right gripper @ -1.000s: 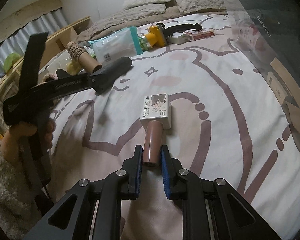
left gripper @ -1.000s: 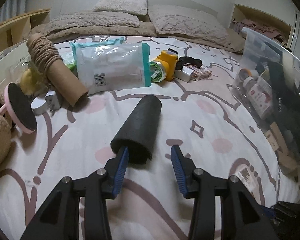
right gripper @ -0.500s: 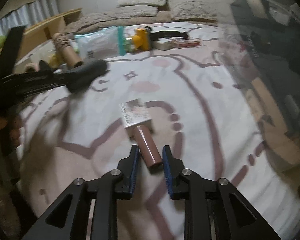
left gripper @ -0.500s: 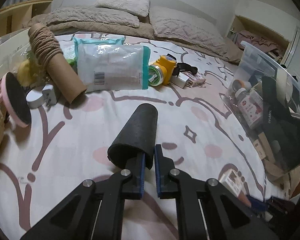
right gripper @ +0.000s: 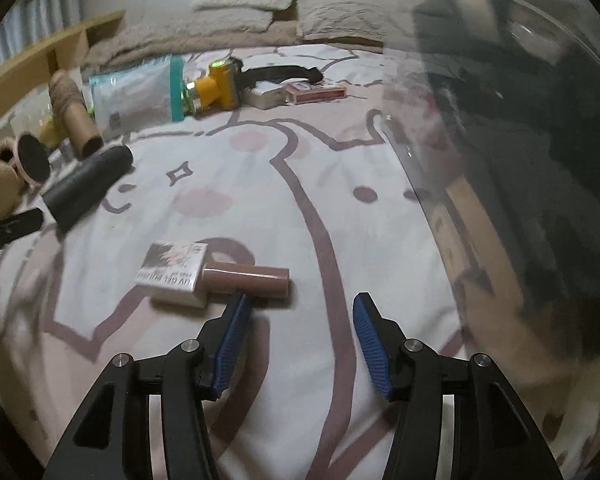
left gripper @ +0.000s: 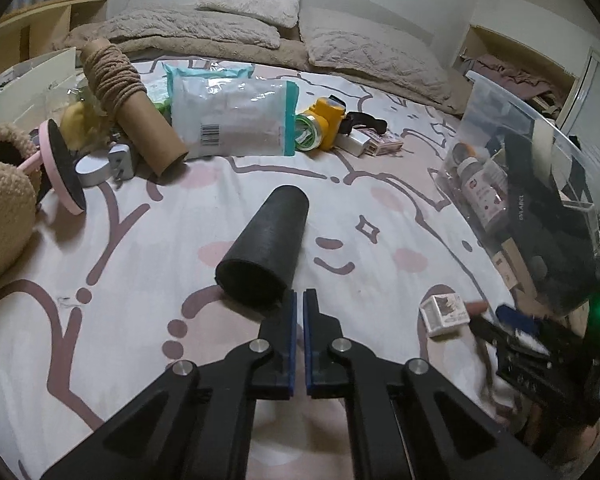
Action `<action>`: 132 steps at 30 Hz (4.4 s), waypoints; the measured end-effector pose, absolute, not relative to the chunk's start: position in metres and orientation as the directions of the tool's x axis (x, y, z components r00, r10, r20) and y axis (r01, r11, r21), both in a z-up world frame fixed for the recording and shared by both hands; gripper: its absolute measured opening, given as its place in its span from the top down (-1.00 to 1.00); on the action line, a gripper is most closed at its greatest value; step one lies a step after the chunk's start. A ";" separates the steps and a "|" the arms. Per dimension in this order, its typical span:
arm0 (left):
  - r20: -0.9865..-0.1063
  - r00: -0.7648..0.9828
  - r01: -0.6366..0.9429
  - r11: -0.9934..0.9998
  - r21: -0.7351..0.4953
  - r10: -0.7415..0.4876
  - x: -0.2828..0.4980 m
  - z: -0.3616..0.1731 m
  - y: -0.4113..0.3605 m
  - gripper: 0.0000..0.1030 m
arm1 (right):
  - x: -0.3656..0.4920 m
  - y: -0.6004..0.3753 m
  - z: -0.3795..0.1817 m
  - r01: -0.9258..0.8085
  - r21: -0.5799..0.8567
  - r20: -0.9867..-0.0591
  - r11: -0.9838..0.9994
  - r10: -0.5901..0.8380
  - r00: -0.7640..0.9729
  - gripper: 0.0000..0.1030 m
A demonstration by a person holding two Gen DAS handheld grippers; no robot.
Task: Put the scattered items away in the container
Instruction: 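Align the open right gripper around the UV gel polish bottle, then close the right gripper on the UV gel polish bottle while the left gripper holds the foam roller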
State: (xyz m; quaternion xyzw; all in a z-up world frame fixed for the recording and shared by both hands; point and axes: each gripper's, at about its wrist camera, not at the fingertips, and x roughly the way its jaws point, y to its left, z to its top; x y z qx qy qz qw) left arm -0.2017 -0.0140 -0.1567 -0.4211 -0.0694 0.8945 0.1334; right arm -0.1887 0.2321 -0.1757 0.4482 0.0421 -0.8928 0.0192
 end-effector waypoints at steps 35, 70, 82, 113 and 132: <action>-0.814 -0.553 -0.123 -0.983 -0.133 0.179 -0.229 -0.193 0.003 -0.99 | -0.204 0.215 -0.188 0.407 0.003 -0.837 -0.913 -0.225 -0.499 -1.00; -0.693 -0.584 -0.160 -0.897 -0.412 0.422 -0.238 -0.178 -0.011 -0.11 | -0.205 0.217 -0.194 0.383 0.011 -0.793 -0.924 -0.242 -0.560 -1.00; -0.636 -0.601 -0.170 -0.855 -0.491 0.484 -0.246 -0.180 -0.016 0.03 | -0.218 0.211 -0.183 0.406 0.024 -0.774 -0.914 -0.274 -0.571 -1.00; -0.624 -0.609 -0.157 -0.846 -0.509 0.489 -0.249 -0.183 -0.020 0.82 | -0.210 0.188 -0.182 0.444 -0.099 -0.740 -0.891 -0.232 -0.631 -0.68; -0.557 -0.609 -0.315 -0.816 -0.485 0.565 -0.221 -0.151 0.002 0.89 | -0.198 0.202 -0.160 0.411 -0.001 -0.684 -0.912 -0.299 -0.665 -0.68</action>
